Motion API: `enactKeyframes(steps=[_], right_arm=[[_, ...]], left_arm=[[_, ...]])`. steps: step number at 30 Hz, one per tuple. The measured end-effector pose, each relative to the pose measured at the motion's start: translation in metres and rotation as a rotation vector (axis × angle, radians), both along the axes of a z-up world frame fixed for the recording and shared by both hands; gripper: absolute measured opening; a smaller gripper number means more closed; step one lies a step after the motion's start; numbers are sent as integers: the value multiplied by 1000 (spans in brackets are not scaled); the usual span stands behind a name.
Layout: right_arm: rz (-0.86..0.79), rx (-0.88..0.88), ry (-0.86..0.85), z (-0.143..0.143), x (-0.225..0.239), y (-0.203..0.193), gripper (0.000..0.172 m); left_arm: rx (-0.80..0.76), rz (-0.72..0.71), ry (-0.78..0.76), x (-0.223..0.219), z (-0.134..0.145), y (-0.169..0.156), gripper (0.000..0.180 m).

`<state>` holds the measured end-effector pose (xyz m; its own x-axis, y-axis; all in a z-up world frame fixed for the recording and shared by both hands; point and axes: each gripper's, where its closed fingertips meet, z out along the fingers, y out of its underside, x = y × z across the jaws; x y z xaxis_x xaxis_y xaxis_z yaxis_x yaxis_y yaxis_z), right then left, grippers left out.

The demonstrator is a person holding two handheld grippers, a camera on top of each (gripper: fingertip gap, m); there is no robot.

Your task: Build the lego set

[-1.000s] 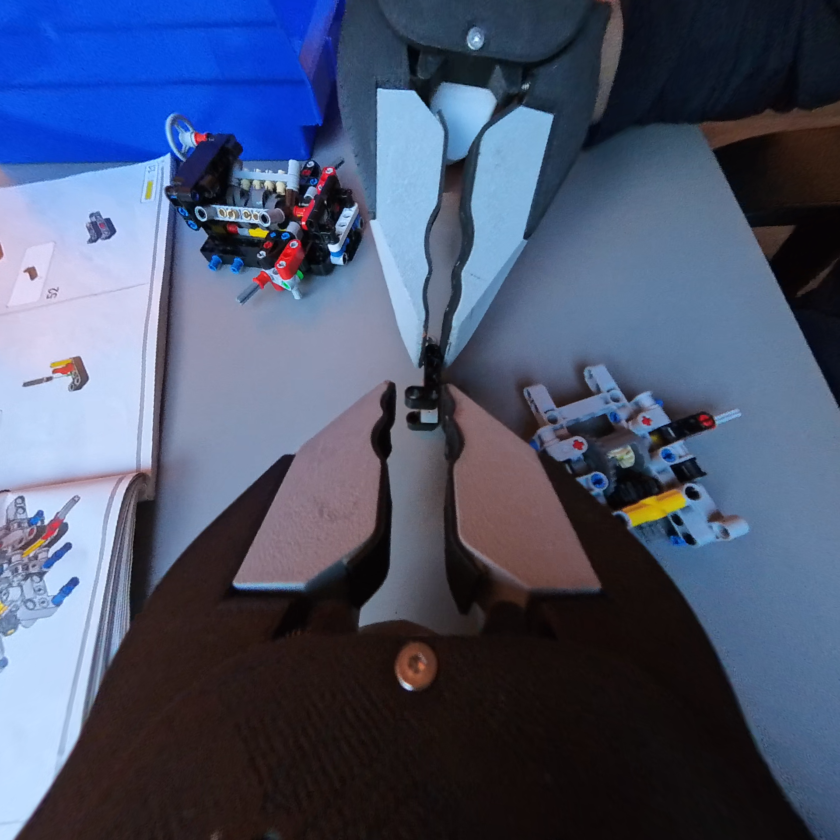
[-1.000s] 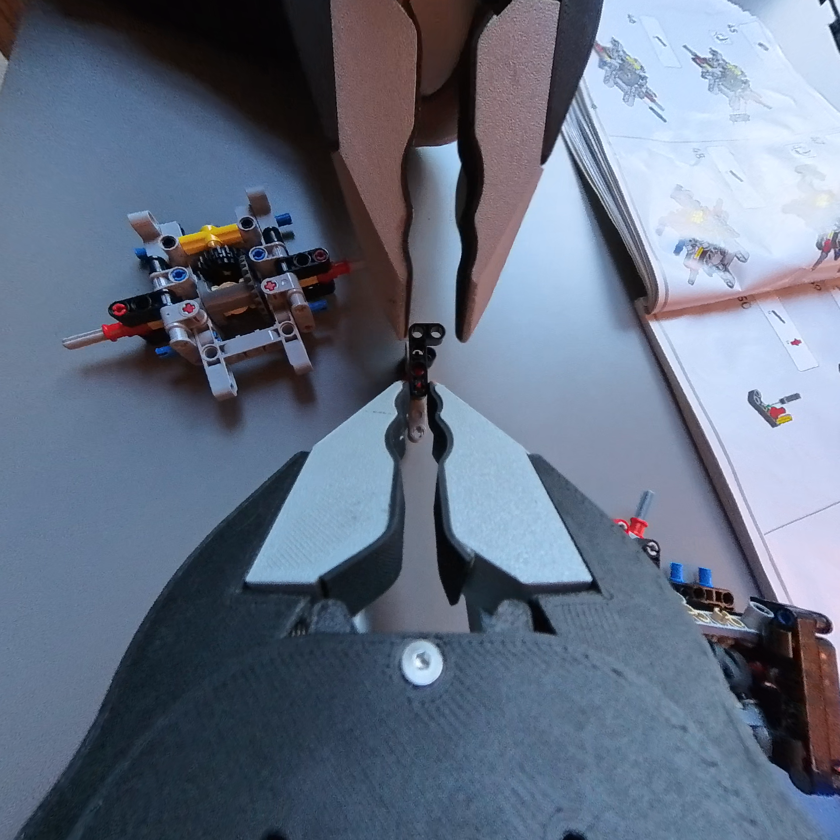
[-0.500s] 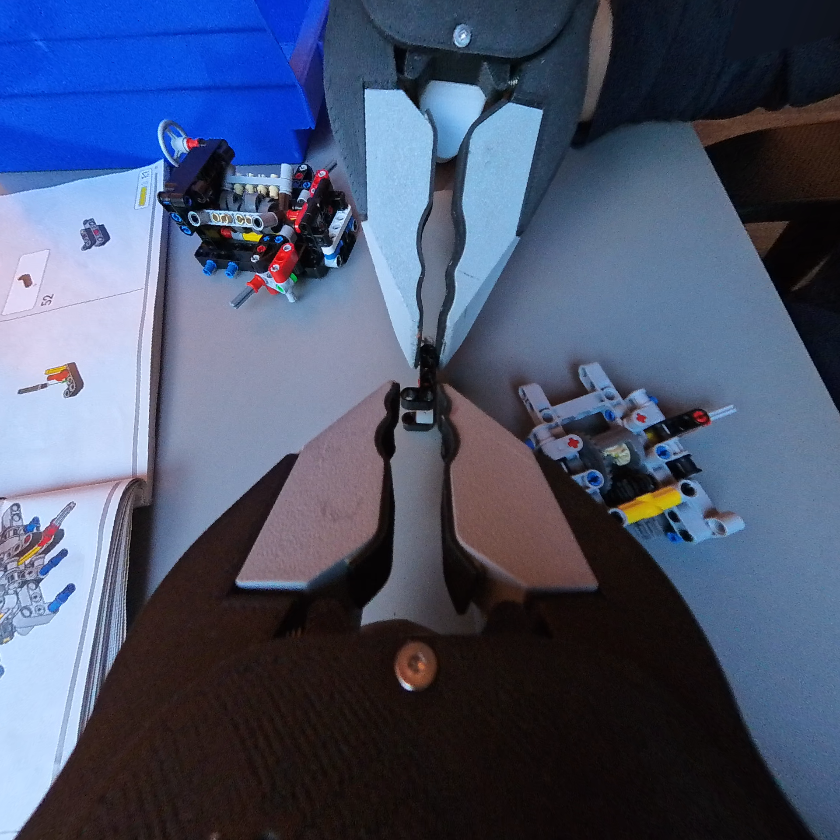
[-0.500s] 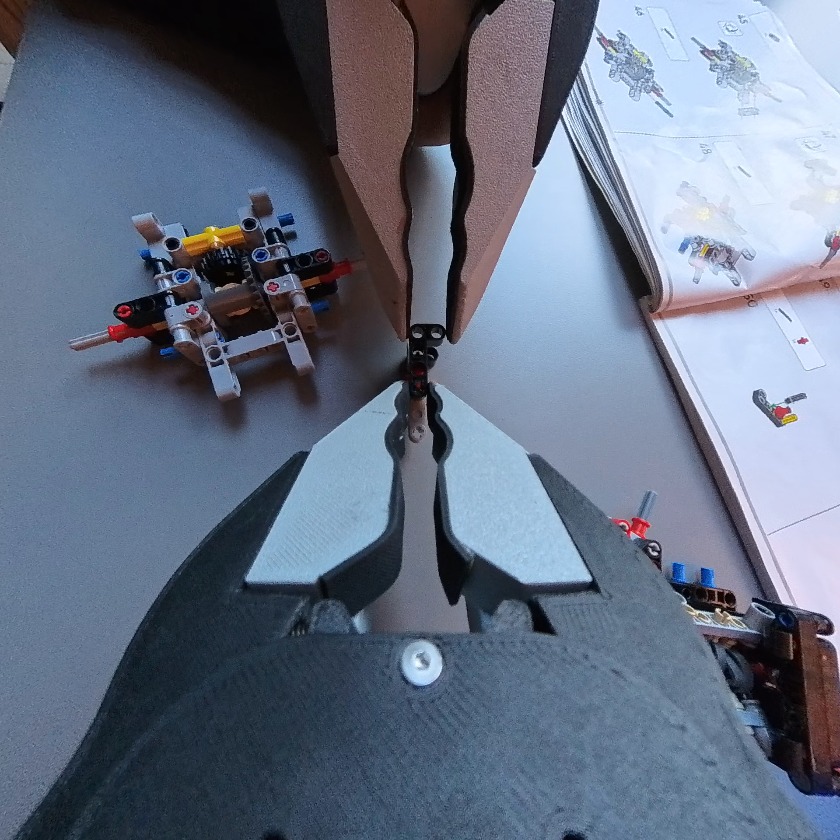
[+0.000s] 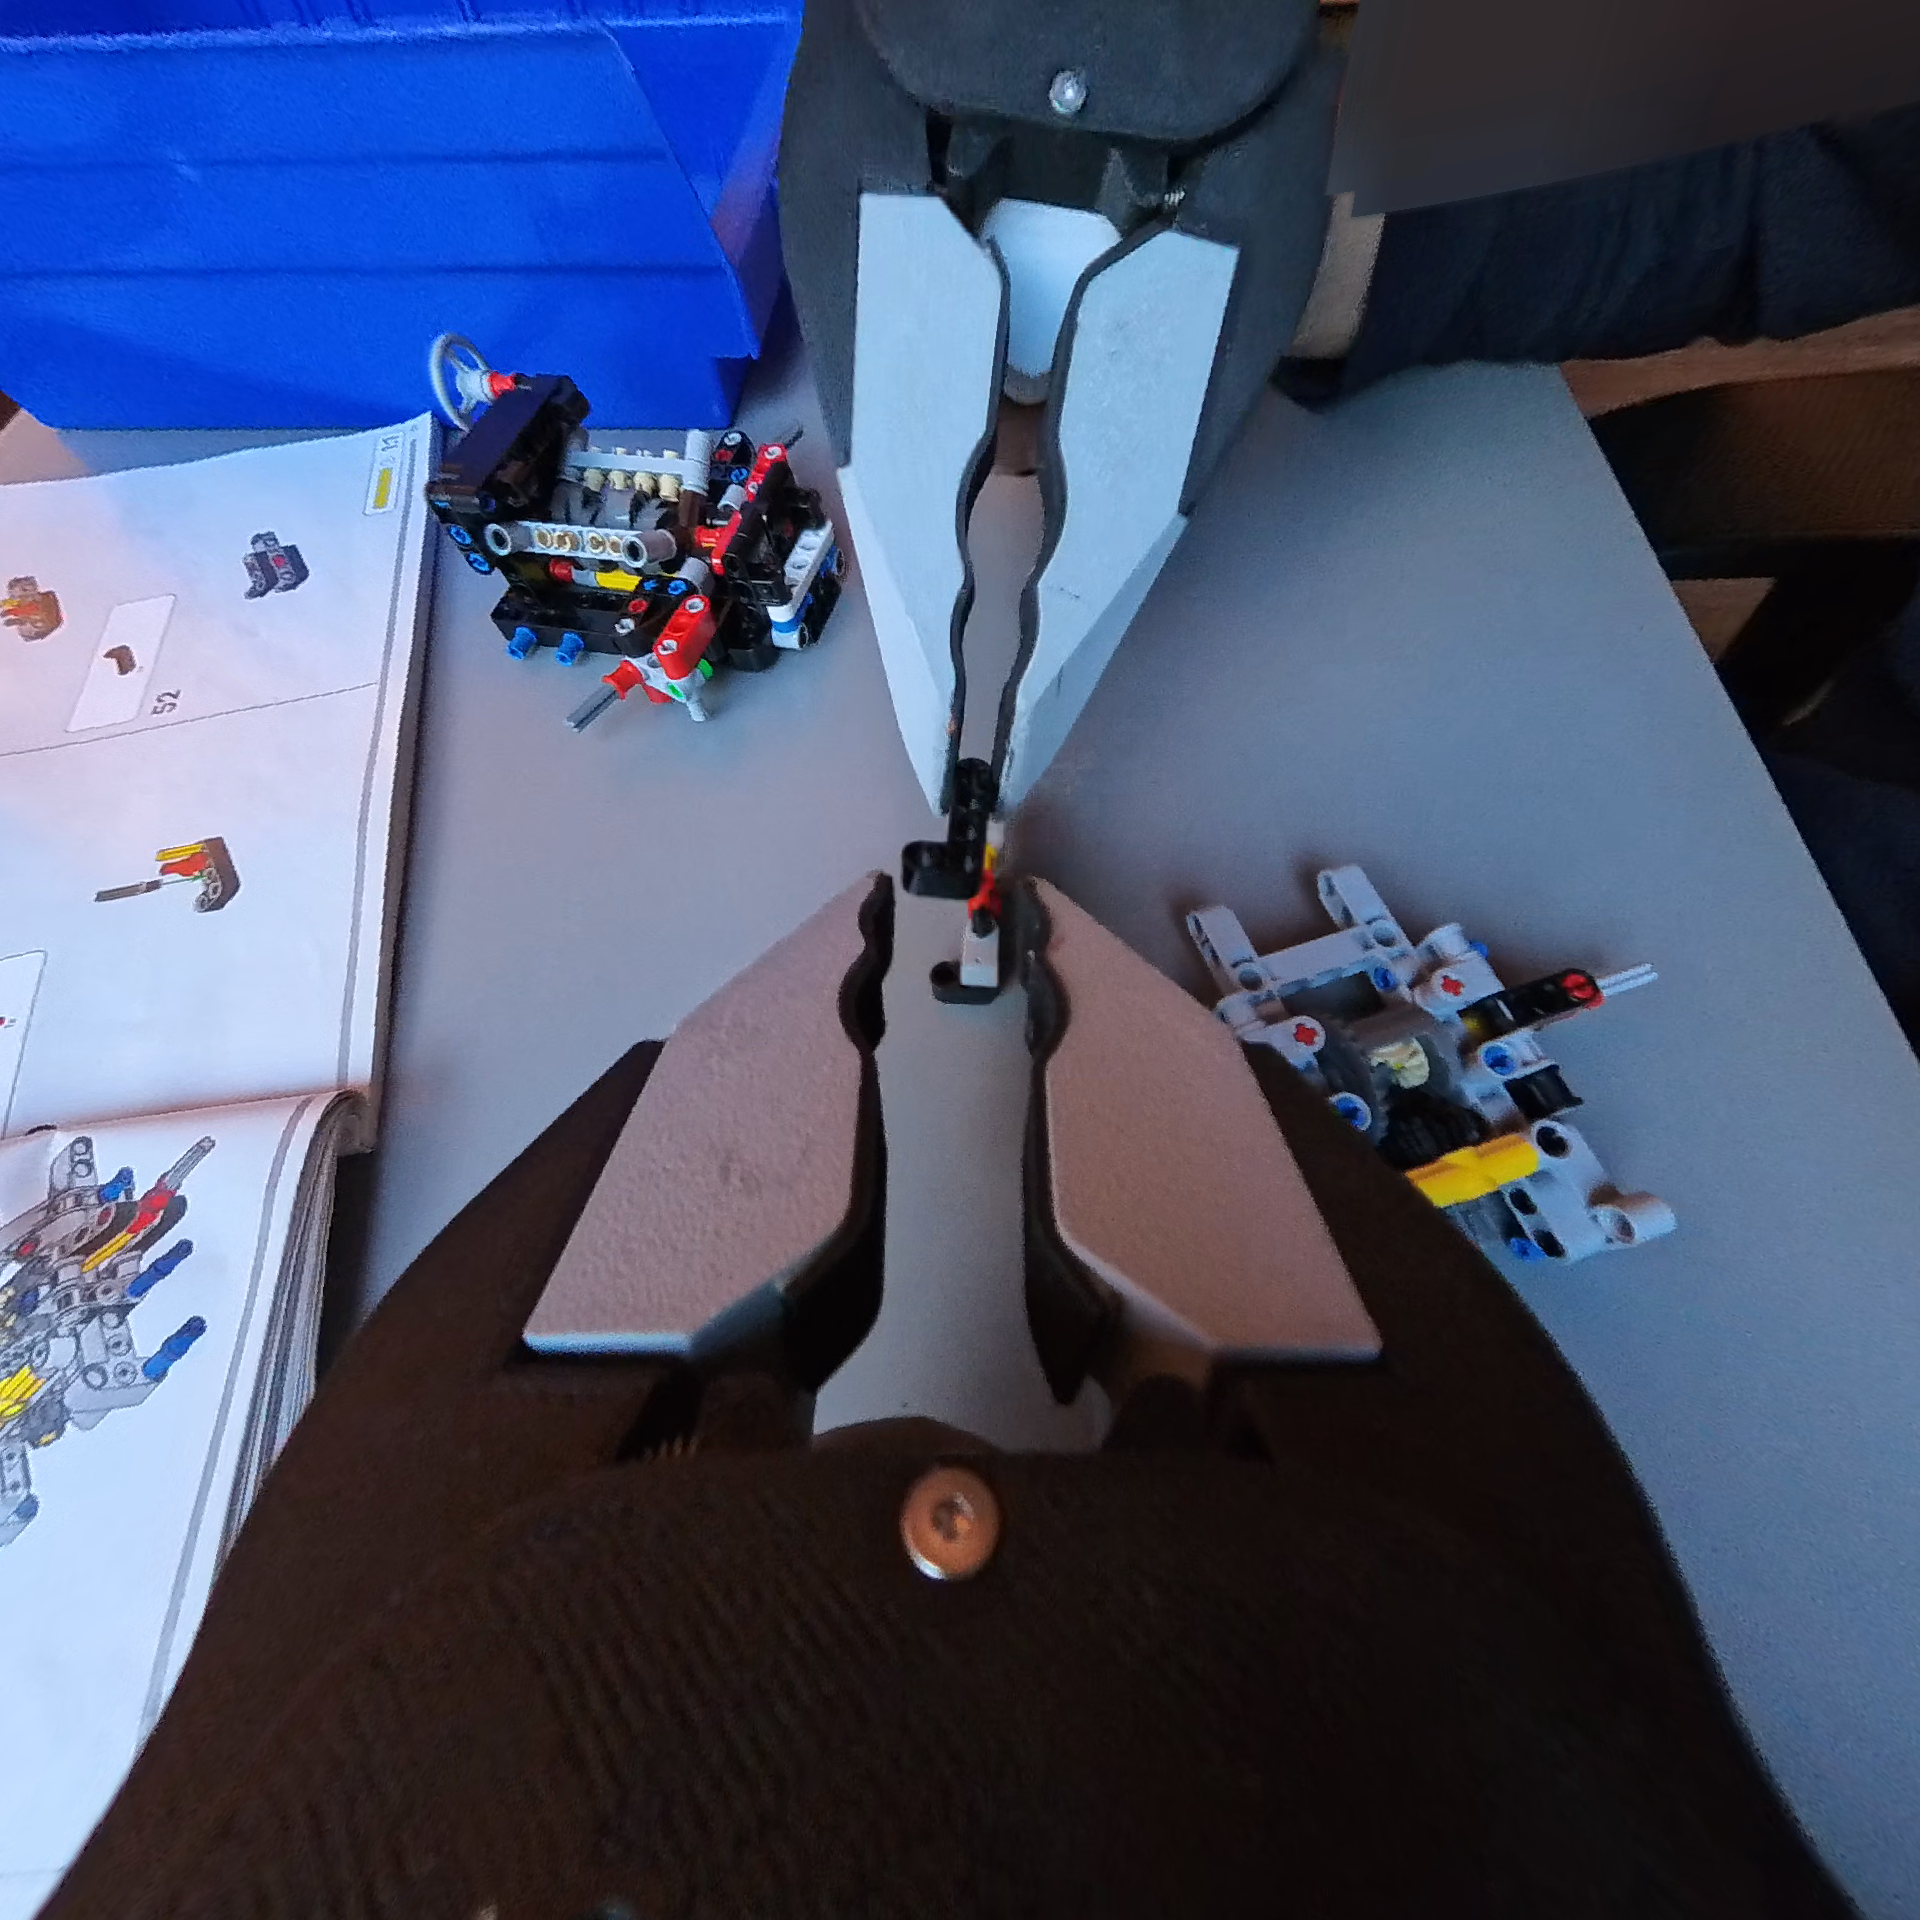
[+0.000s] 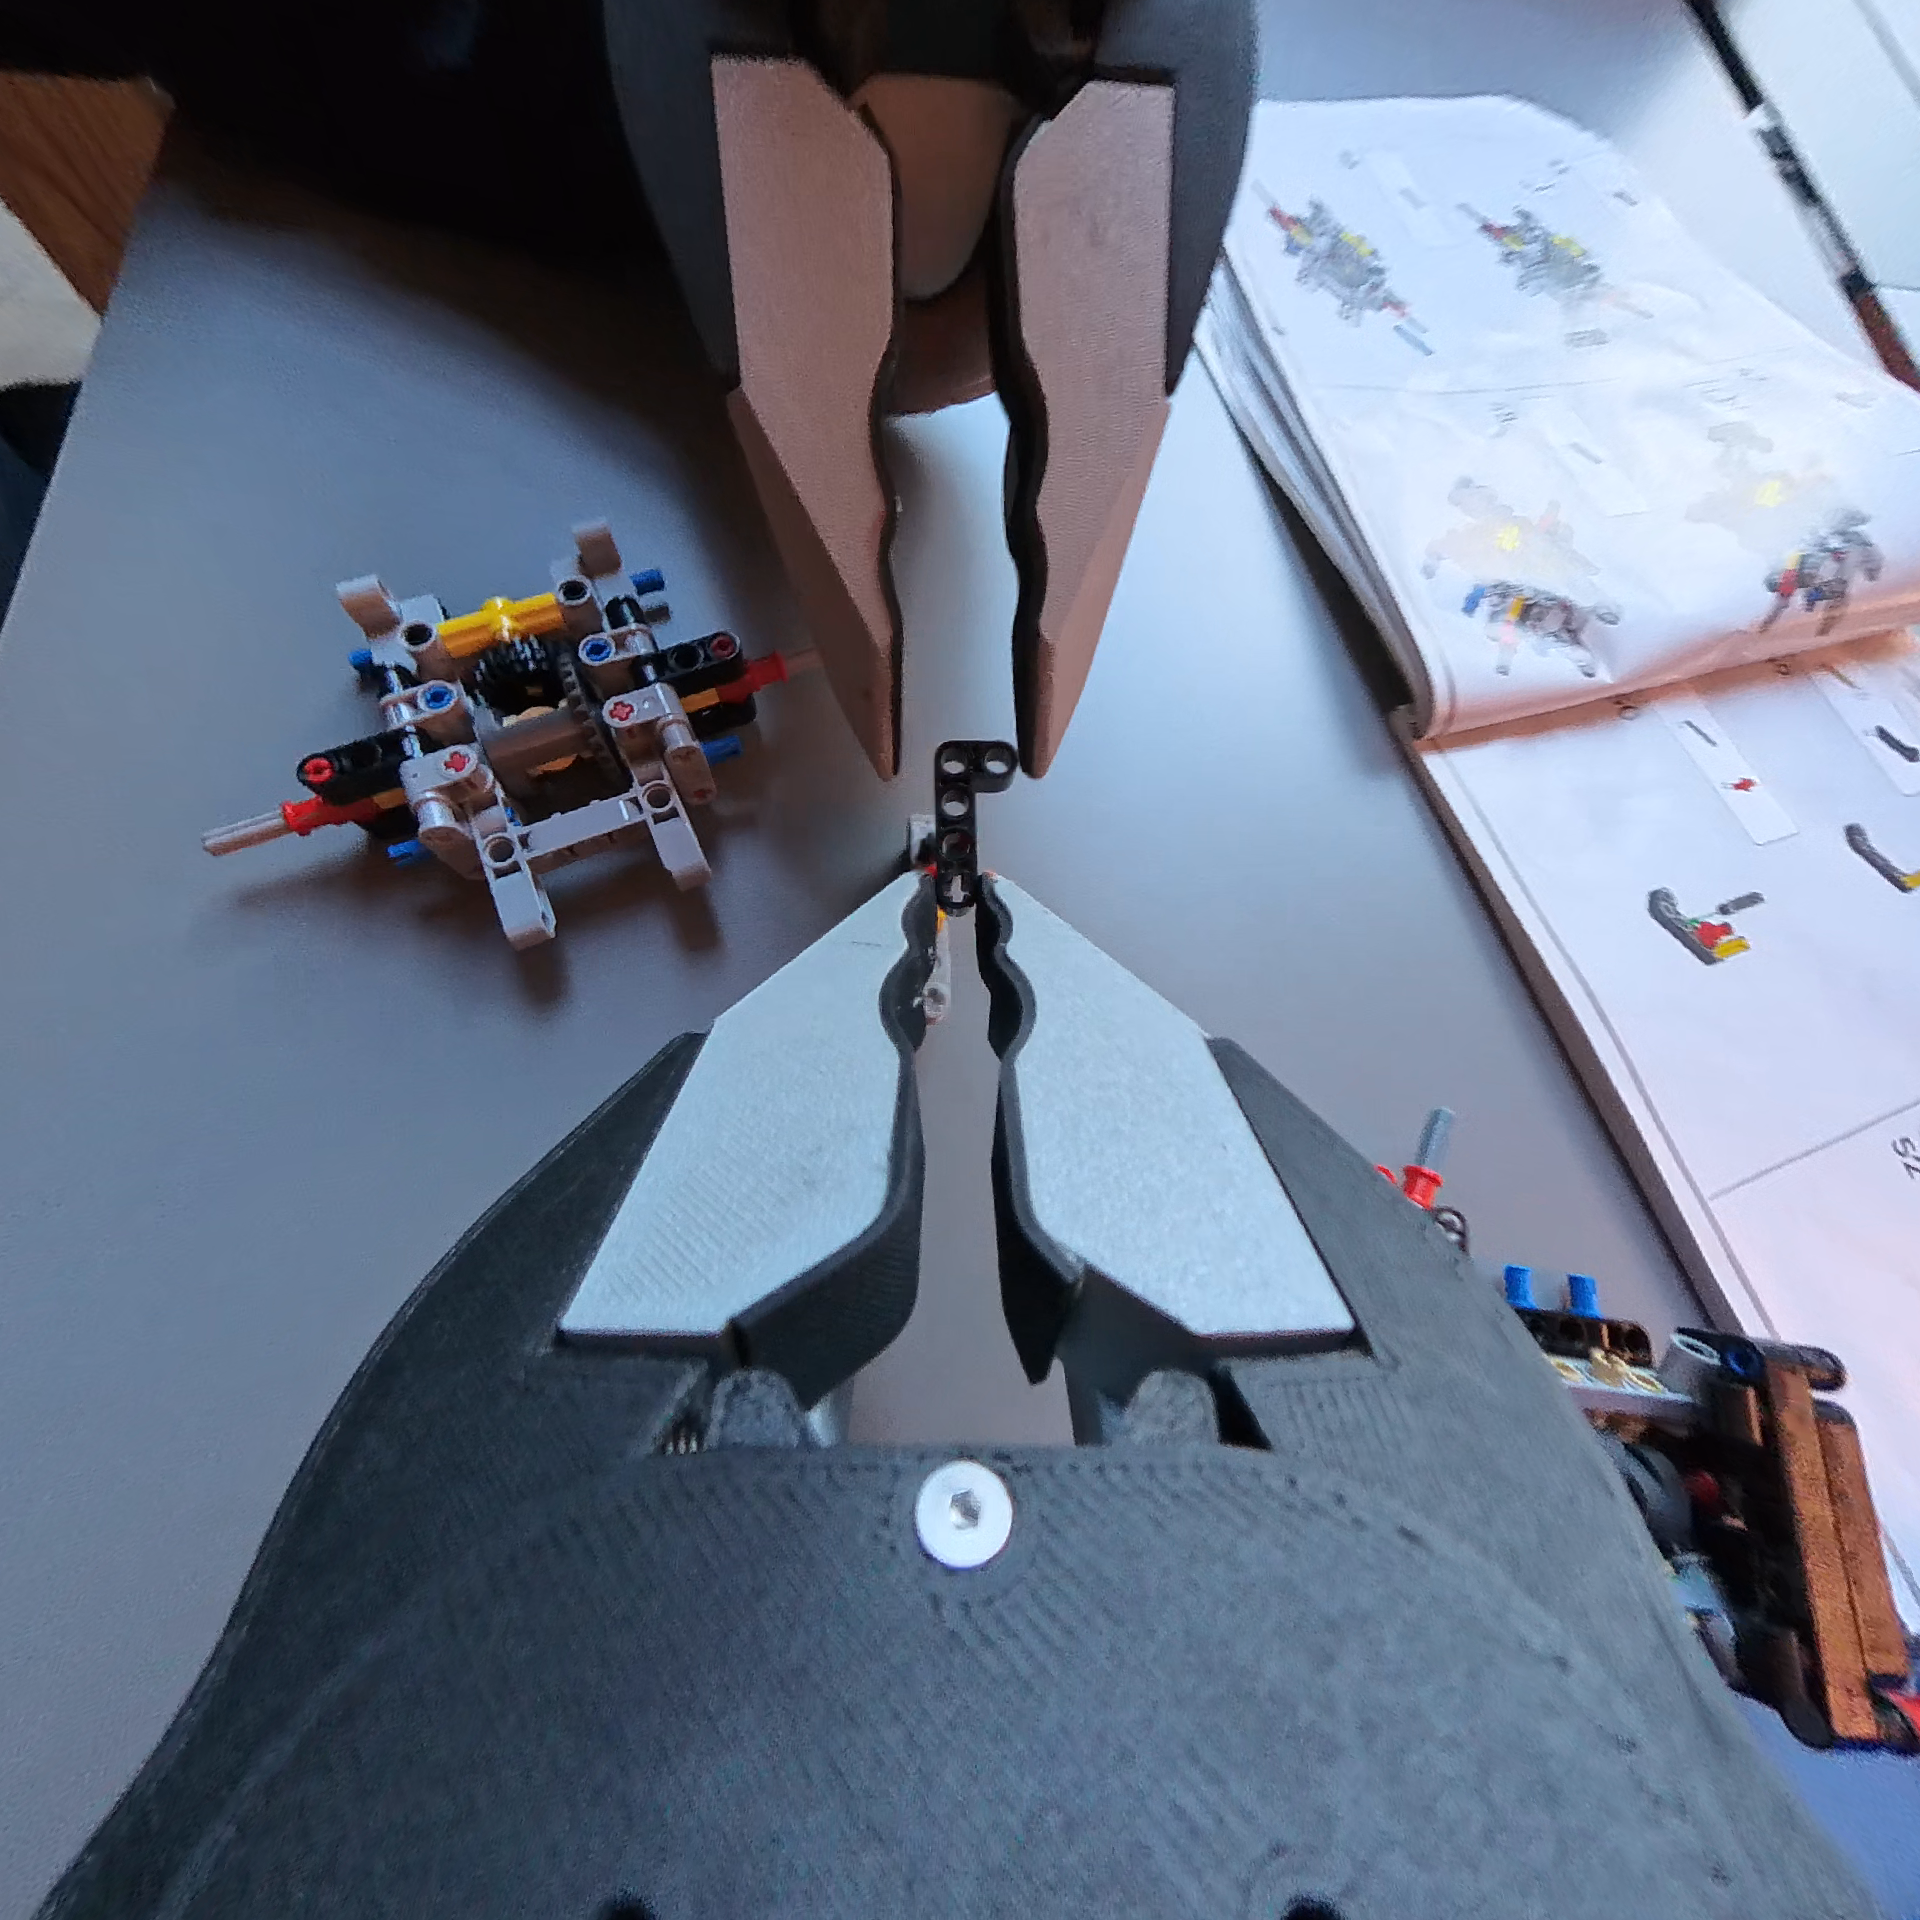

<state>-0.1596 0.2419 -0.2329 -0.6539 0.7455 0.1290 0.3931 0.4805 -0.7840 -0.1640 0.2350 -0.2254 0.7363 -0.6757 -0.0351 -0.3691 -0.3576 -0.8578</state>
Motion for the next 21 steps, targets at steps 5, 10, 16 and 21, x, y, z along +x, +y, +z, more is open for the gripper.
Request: enactKeyframes(steps=[5,10,16,21], right_arm=[[-46,-64,40,12,-1,10,4],[-80,-97,53,16,-1,18,4],[-82,-114,53,17,1,19,4],[-82,-124,67,21,1,19,4]], left_arm=[[6,31,-21,-6,1,3,23],[-11,50,-38,-9,-4,6,23],[-11,70,-73,-14,-1,8,25],[-17,70,-77,-14,-1,8,25]])
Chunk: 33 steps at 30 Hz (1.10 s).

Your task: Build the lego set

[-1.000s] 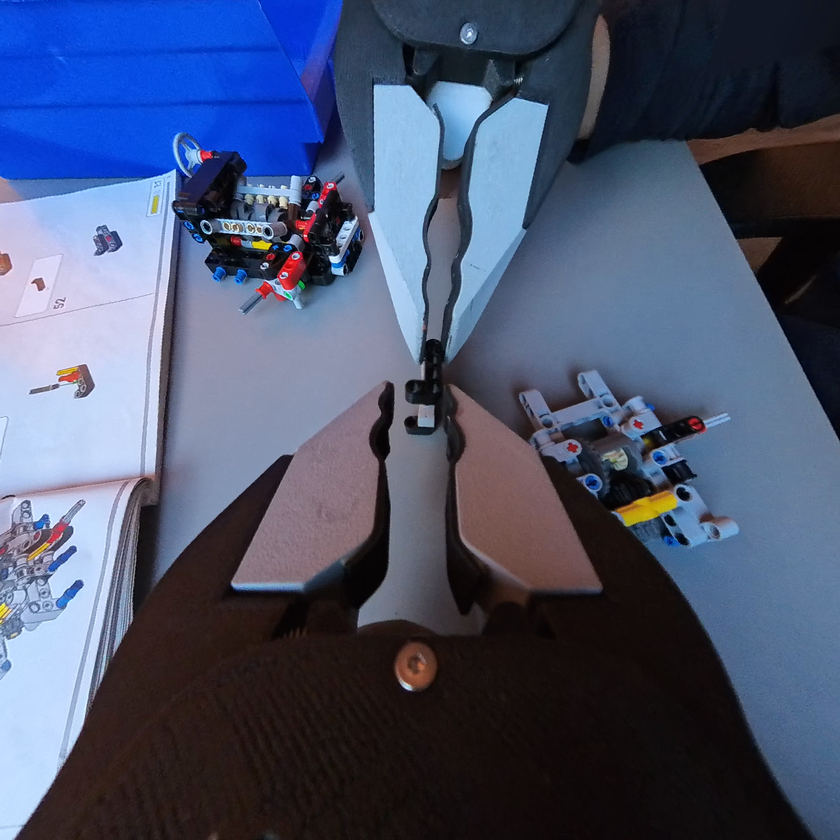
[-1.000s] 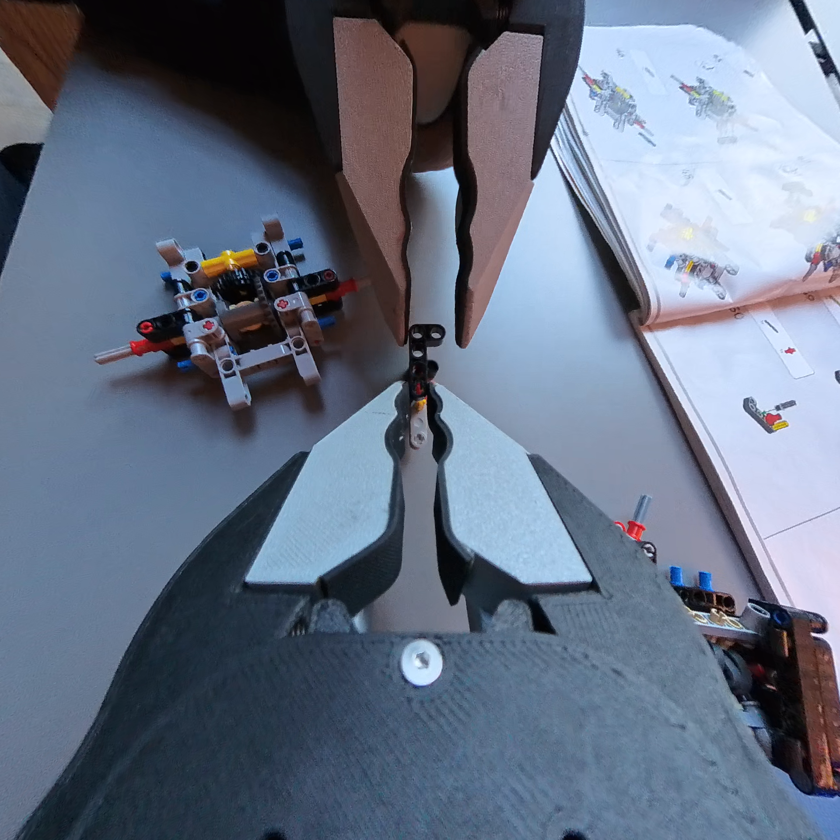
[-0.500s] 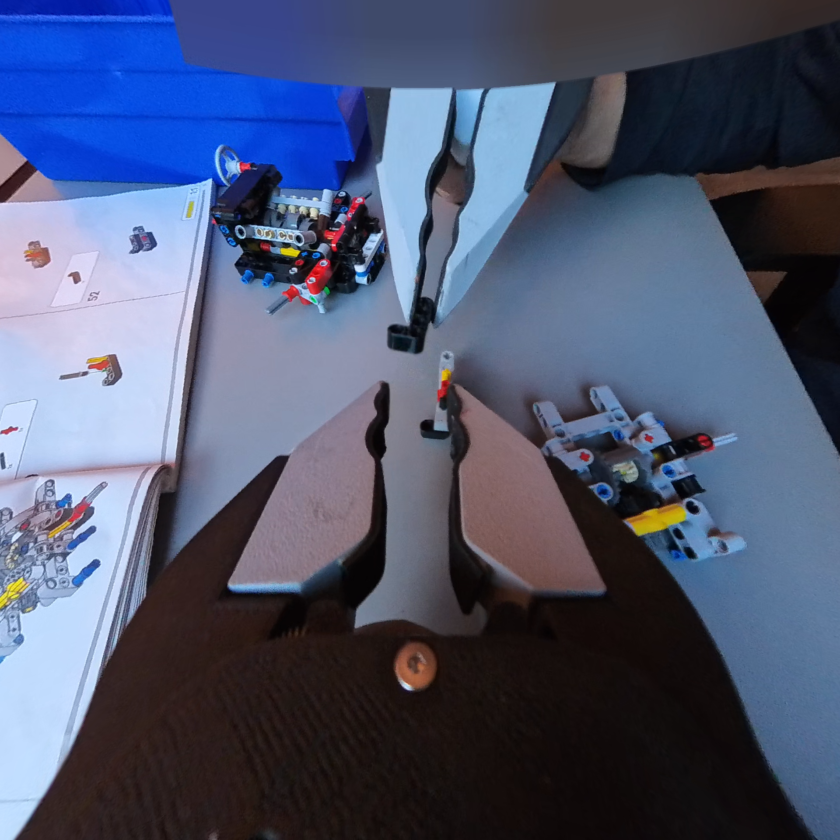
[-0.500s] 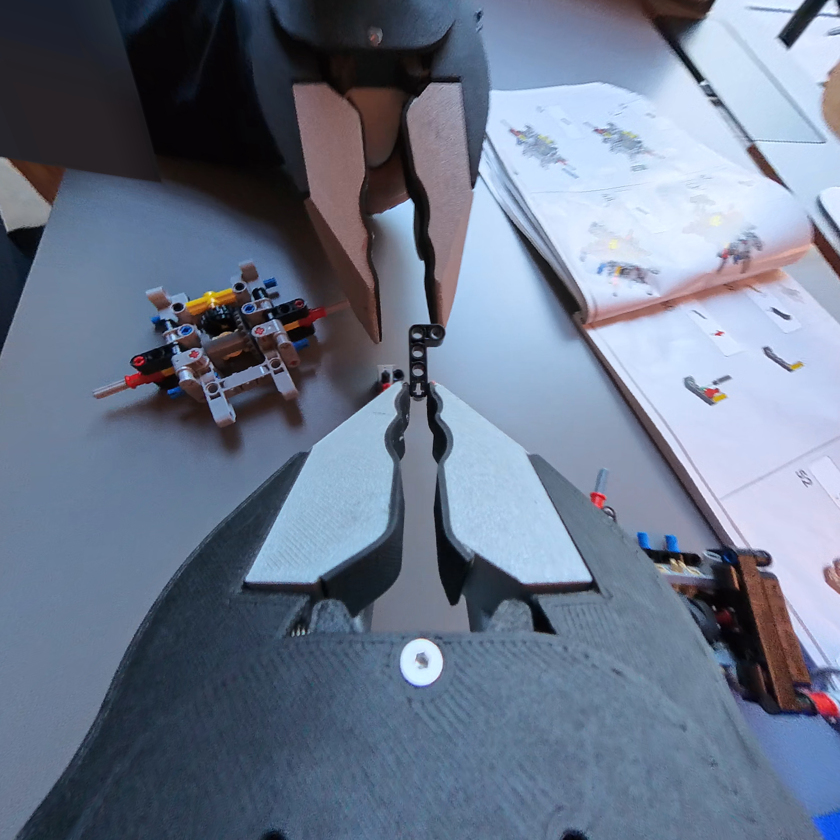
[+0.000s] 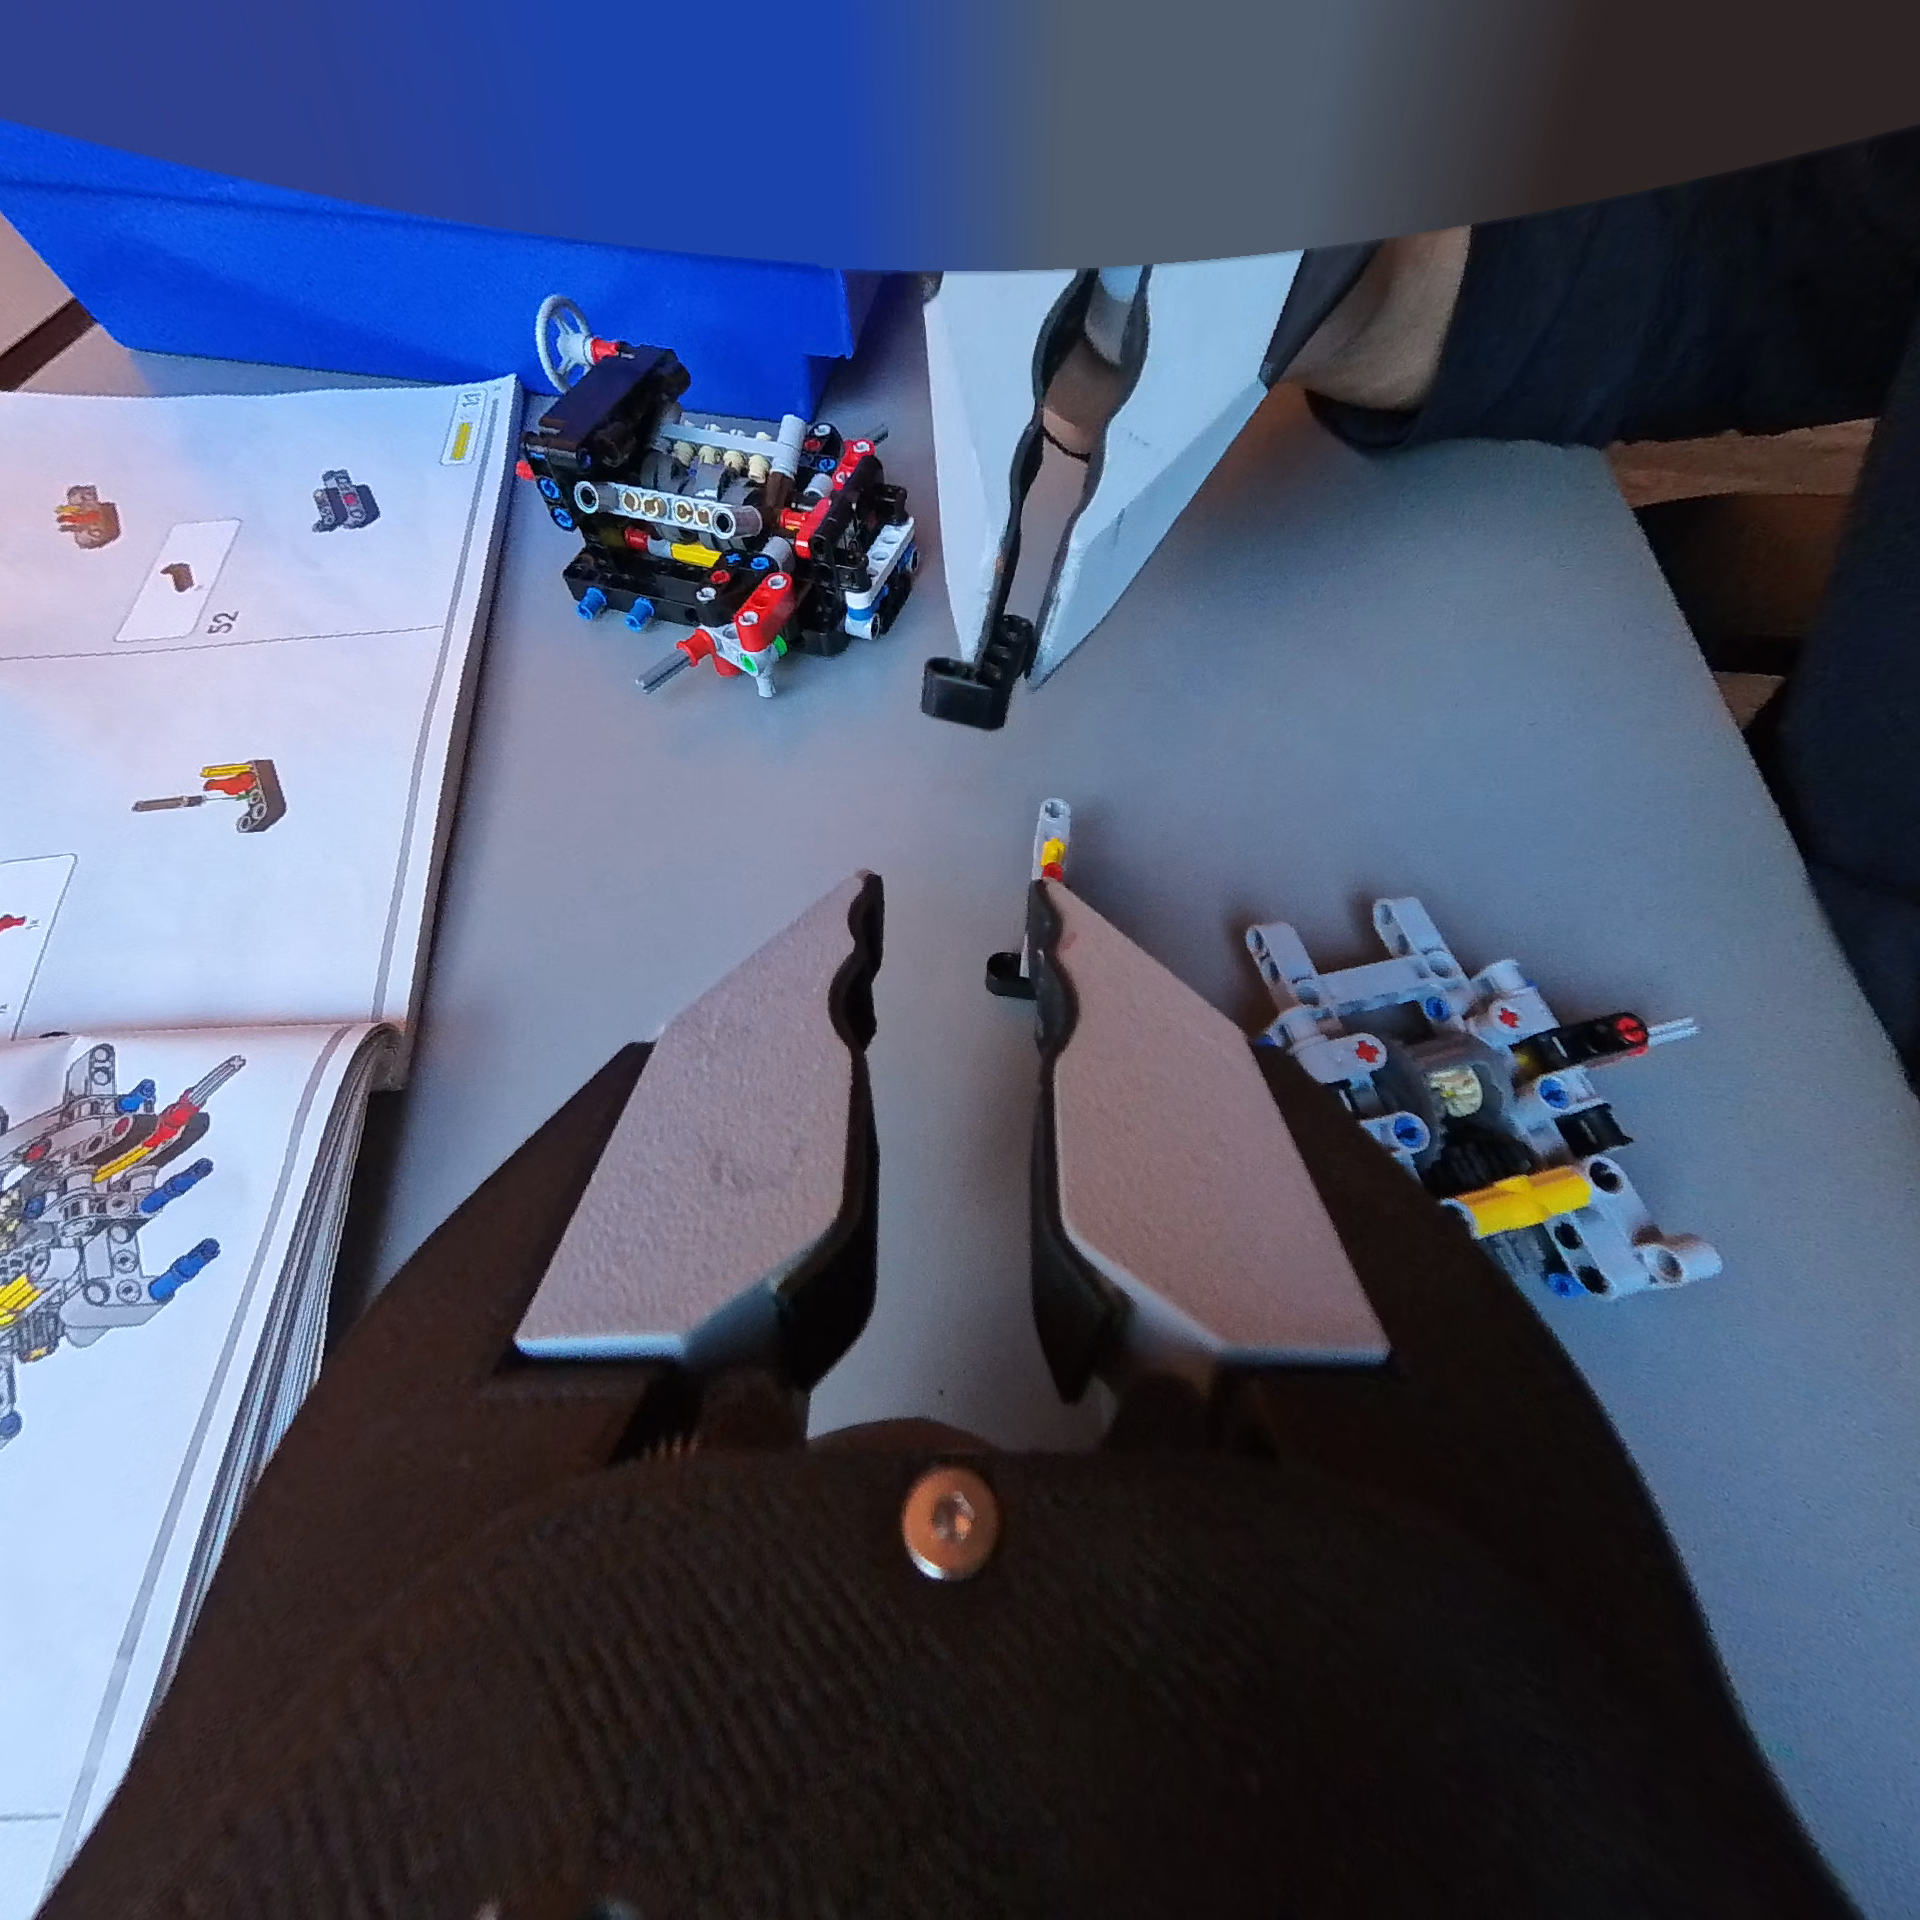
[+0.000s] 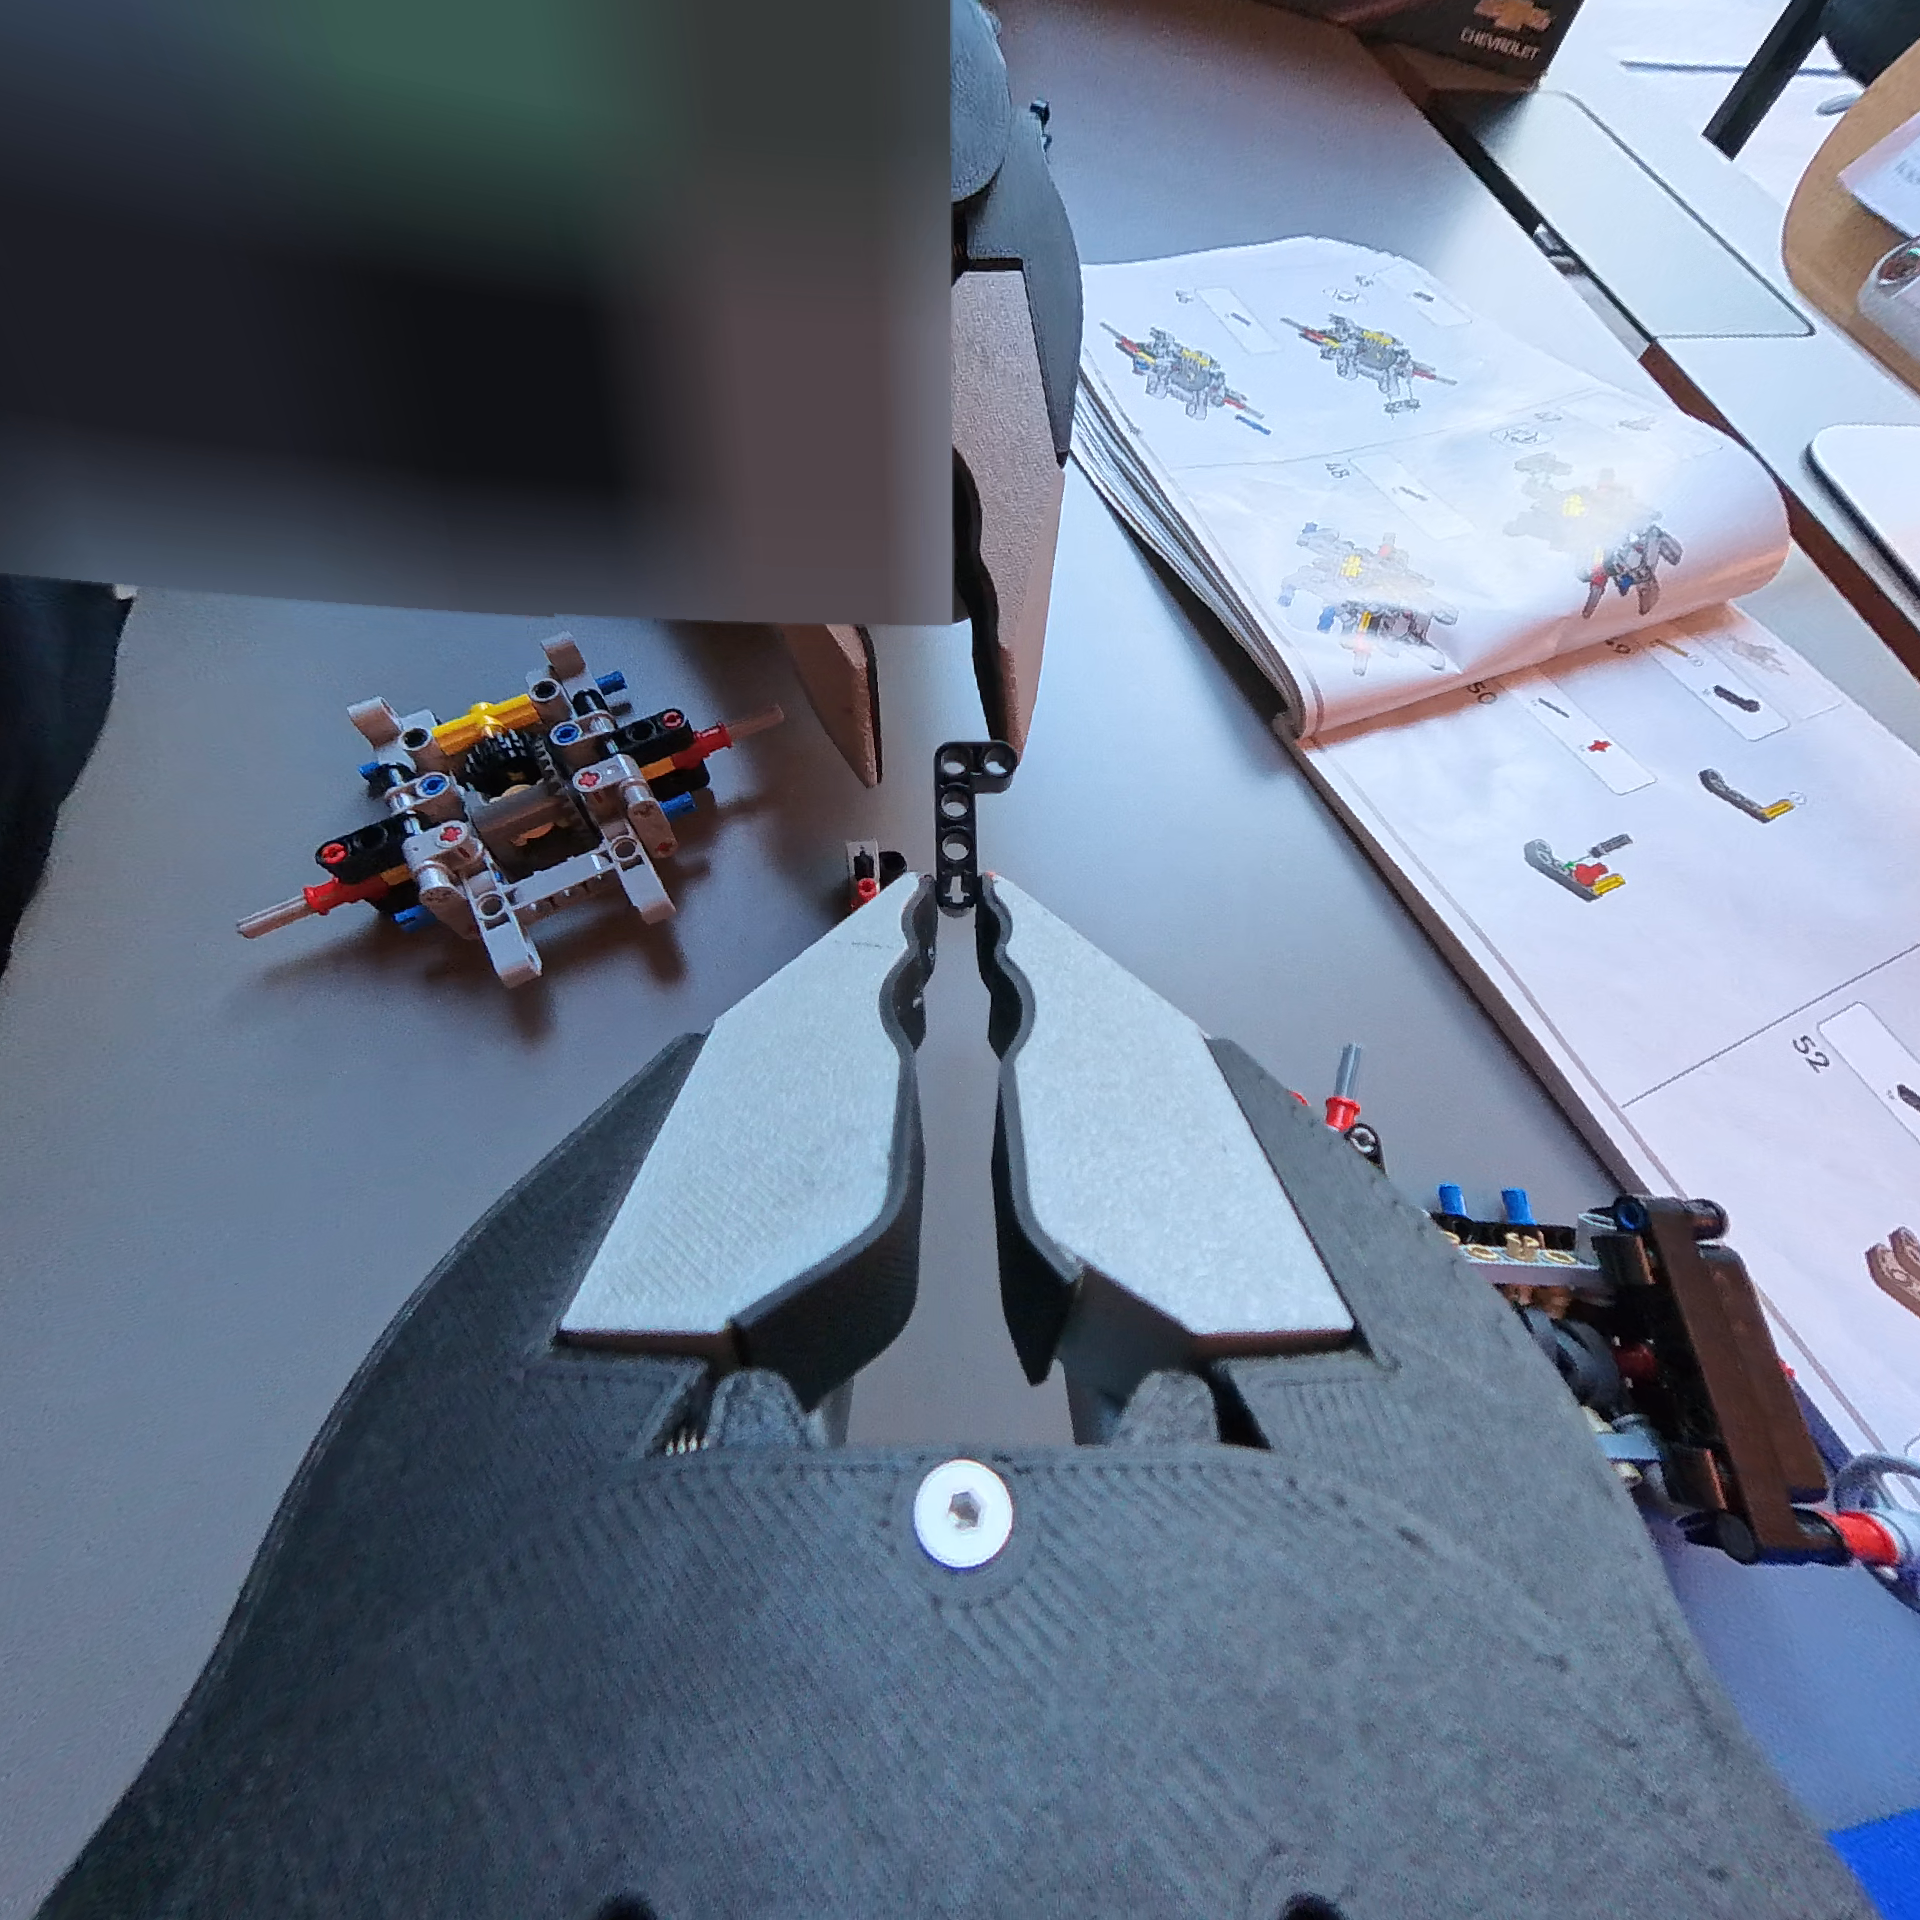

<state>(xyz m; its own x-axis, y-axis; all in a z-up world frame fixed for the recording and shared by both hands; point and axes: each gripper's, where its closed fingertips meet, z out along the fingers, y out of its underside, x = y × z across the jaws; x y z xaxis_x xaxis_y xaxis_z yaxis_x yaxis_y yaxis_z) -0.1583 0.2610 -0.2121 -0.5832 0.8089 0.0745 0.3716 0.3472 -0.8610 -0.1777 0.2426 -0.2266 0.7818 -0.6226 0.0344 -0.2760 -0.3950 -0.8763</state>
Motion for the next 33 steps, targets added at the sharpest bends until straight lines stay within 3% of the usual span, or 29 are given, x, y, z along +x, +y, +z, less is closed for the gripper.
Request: enactKeyframes(steps=[33], right_arm=[[-5,-56,0,2,0,1,4]], left_arm=[[-13,5,3,0,-2,0,24]])
